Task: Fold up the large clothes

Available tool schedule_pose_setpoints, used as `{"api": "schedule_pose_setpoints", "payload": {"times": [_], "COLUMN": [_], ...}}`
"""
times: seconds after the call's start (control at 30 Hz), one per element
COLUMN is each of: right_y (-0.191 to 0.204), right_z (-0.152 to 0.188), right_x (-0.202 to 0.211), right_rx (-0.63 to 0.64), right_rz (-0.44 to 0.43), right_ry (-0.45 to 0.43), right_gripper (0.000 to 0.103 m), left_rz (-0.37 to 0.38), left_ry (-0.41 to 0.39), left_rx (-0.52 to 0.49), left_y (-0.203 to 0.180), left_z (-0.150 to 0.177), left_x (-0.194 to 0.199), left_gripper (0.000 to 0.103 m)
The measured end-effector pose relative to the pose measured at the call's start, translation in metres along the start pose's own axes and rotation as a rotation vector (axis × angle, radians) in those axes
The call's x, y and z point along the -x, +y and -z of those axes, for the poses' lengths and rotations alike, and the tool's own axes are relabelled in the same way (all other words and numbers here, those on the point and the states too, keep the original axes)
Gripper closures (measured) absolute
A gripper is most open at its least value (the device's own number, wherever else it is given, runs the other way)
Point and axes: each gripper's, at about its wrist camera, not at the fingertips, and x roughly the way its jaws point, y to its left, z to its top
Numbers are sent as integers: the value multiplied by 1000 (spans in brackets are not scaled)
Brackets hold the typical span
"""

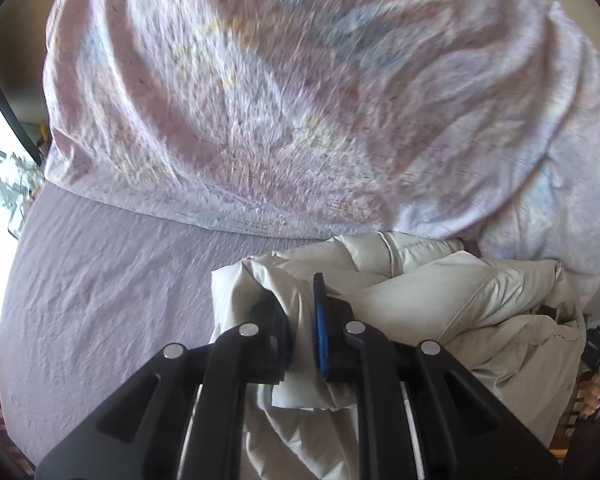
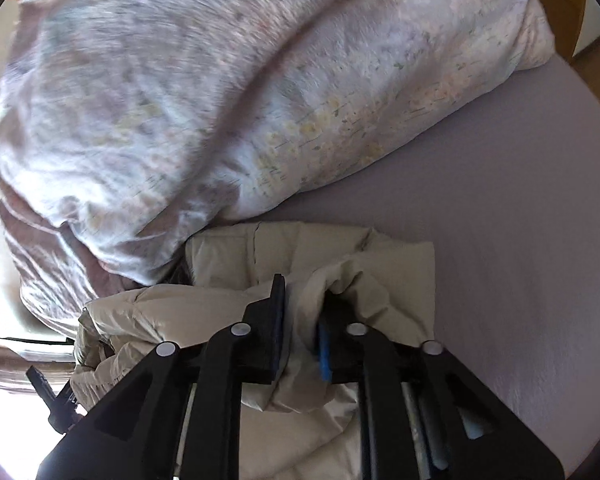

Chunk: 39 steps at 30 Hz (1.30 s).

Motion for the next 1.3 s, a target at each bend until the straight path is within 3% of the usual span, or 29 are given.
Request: {"api": "schedule_pose_setpoints", "payload": {"times": [0.2,0.3,0.37,0.4,0.43,0.47,0.53,0.73,0.93,1.0,1.1,1.17,1.23,1.3], "right_y": [-7,-11,-11,-11,-10,-10,-4,24,44,50,59,63,62,63], "right_z": [-13,-17,-18,-18,-17,-16,-9,25,51,57,64,65,62,57], "right_x": [4,23,36,47,56,63,75,57,19,6,-10,-21,-29,-32], "right_rx": [-10,-16,-13,-5,4,14,54,176,240,265,295,308,288,275], "right_rz": [-38,-74,-86,-88,-84,-80,-88,-118,-67,-22,44,100,122,133], "right_ry": [-22,-52,-84,-116,-148,-178,-218,-126,-9,13,30,32,27,7], "right_gripper": [83,79,73,69,59,47,43,43,44,45,56,86,98,101], "left_rz": [2,12,22,22,8,-11,-7,24,49,47,45,42,43,43], "left_ry": [42,45,26,4,-24,-61,-88,-99,-44,-29,-5,3,8,10], "left_rx": [51,52,50,45,35,18,-9,-83,-138,-148,-148,-149,-150,-159], "left_y": [0,-2,-3,-4,-5,-7,-10,-29,-52,-58,-62,-64,-66,-70], "left_z": [-12,-18,-22,-24,-25,-26,-25,2,43,52,58,57,57,54], "left_x": [-15,-12,-5,2,10,20,32,49,39,32,25,22,19,18], "left_gripper": [85,77,68,58,44,40,40,40,40,40,40,40,40,40]}}
